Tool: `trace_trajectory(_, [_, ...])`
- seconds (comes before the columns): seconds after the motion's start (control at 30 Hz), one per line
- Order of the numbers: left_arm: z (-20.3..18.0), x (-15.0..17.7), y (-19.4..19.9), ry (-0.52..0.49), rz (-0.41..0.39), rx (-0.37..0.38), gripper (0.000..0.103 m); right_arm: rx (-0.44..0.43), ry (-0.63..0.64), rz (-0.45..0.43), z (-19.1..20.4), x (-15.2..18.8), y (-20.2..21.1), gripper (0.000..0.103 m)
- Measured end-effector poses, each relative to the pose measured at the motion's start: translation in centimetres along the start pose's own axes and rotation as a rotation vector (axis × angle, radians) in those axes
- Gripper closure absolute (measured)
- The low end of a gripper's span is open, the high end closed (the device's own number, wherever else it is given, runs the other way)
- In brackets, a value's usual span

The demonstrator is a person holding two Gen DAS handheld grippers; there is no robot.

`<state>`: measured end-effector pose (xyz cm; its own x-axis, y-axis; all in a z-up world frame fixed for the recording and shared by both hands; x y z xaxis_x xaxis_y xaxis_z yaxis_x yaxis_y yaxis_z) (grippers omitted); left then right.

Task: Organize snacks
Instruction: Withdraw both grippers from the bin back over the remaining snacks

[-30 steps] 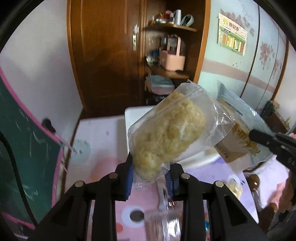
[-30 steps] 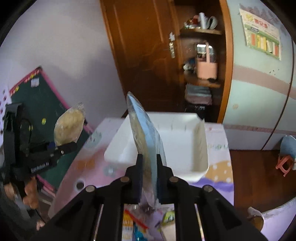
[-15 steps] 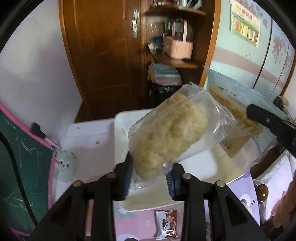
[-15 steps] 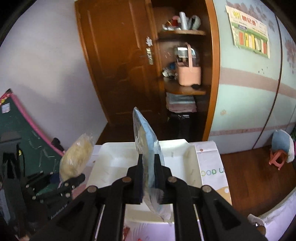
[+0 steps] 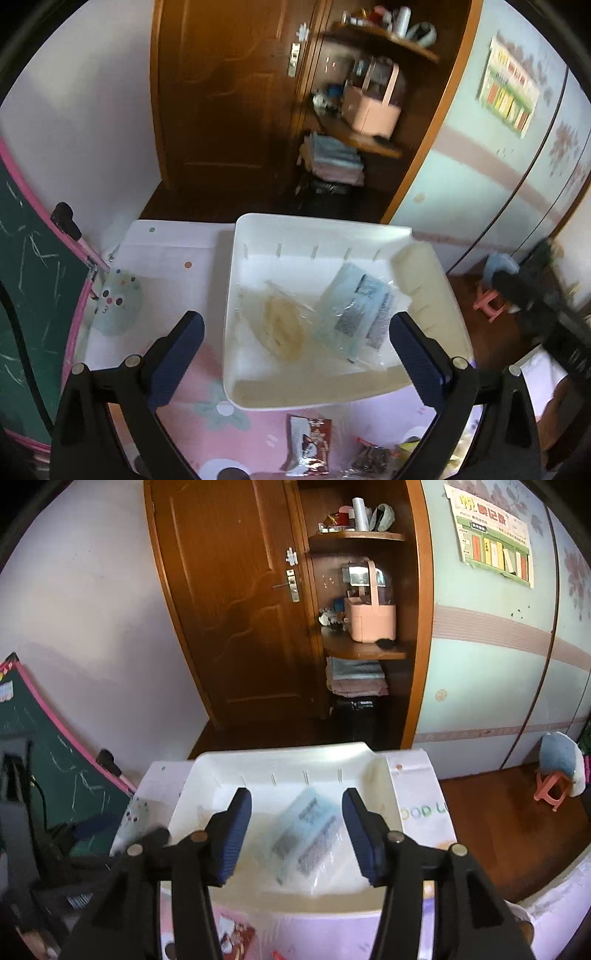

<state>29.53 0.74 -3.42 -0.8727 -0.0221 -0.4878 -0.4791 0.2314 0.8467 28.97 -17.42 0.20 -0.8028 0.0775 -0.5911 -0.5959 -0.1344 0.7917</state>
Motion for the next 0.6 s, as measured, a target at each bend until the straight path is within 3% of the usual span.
trace_trajectory(0.13, [0.8,1.7,2.3,0.022,-0.011,0.029,0.003,0.001,0.018,0.003,0.2,3.1,2.0,0.051])
trace_trajectory(0.33, [0.0,4.9,6.2,-0.040,-0.050,-0.052,0.003,0.006,0.024,-0.004,0.7,7.6,5.6,0.051])
trace_trajectory(0.6, [-1.0,9.5,10.8,-0.087,-0.074,-0.041,0.003,0.008,0.047,-0.061,1.0,11.7,11.1,0.051])
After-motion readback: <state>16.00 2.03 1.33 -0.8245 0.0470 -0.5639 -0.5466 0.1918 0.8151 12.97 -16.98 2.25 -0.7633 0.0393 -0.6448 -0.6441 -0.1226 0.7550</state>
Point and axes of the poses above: each gripper's, at about its wrist camera, not at the fingertips, and y roughly against the way its jaws point, z to its left, x to its underside, the point moved 2 cm from there along -y, roughly the way its jaws point, and after that the axes turned 10 degrees about z, right-handed, at the moved point
